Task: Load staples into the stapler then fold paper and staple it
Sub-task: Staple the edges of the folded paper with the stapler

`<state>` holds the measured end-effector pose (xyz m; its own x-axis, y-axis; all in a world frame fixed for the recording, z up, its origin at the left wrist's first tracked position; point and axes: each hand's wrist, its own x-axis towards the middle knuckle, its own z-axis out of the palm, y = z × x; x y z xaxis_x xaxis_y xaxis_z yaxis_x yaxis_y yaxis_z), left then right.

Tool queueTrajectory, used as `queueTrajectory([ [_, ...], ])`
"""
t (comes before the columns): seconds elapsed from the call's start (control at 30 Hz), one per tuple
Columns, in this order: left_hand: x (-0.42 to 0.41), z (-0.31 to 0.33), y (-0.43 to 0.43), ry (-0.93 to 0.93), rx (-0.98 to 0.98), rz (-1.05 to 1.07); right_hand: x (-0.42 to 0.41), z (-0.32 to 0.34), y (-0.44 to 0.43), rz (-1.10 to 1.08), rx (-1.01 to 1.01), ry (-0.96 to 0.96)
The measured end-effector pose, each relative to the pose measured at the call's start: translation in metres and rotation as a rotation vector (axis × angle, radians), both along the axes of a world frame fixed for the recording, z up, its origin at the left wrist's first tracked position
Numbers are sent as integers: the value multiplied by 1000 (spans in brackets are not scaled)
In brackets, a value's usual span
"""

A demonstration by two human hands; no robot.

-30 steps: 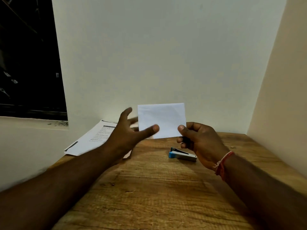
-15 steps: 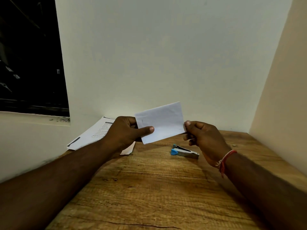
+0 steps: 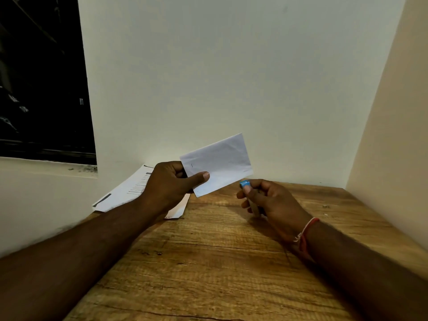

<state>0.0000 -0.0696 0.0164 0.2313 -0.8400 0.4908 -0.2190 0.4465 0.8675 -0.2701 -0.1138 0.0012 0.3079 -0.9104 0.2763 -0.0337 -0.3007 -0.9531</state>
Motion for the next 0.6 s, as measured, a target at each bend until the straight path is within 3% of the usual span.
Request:
queueTrajectory([
  [0.1,-2,2,2,7,-18,4,-1,6,0,94,91,-207],
  [0.3,-5,3,5,-31,-17,11,-3,11,6,158,200,-353],
  [0.6,-13,6,9,-67,-40,-13,2,14,15,161,161,-280],
])
